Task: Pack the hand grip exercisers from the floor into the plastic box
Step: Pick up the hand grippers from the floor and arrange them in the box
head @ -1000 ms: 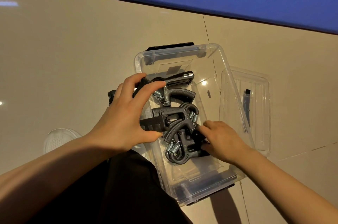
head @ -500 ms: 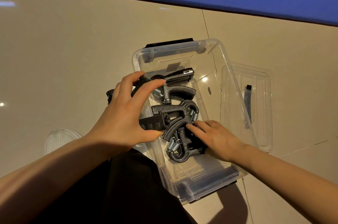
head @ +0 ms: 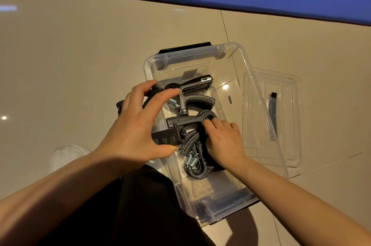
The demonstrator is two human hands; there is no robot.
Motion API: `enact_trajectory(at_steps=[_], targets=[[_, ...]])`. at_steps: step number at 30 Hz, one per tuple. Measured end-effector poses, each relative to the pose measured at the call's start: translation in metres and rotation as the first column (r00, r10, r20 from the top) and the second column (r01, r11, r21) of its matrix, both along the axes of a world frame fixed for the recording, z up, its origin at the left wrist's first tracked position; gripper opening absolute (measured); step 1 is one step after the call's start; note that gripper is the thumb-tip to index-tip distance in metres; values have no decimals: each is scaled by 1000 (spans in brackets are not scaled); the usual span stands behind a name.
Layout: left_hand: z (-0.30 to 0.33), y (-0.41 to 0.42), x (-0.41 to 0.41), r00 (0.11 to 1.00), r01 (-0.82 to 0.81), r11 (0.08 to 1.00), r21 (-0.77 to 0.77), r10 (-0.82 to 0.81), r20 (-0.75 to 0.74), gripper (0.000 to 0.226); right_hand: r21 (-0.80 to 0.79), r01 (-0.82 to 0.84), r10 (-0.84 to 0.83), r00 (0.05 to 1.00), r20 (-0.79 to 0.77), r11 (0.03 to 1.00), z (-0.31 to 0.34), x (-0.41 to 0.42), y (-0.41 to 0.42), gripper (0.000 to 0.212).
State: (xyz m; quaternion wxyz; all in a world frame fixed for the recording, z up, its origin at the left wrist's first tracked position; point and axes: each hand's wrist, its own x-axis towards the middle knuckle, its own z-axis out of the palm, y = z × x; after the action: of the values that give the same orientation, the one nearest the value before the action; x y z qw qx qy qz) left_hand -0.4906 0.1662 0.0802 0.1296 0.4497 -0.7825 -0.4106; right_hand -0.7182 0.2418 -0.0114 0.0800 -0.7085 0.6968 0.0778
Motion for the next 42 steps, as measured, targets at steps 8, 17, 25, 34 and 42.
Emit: enact_trajectory(at_steps=[8,17,25,34,42], targets=[[-3,-1,2,1000,11,1000,-20,-11,9,93,331,-376,292,915,278,865,7,32,-33,112],[-6,-1,3,1000,0,1000,-28,-1,-25,87,195,-466,418,876,241,863,-6,31,-30,107],[-5,-1,5,1000,15,1000,-19,-15,-12,90,186,-366,294,898,326,912,12,18,-25,96],[-2,0,4,1000,12,1000,-17,-12,5,92,378,-440,497,865,-64,815,29,-54,29,55],[-2,-1,4,1000,15,1000,-10,-15,-4,92,463,-489,597,794,-114,740,17,-47,22,60]])
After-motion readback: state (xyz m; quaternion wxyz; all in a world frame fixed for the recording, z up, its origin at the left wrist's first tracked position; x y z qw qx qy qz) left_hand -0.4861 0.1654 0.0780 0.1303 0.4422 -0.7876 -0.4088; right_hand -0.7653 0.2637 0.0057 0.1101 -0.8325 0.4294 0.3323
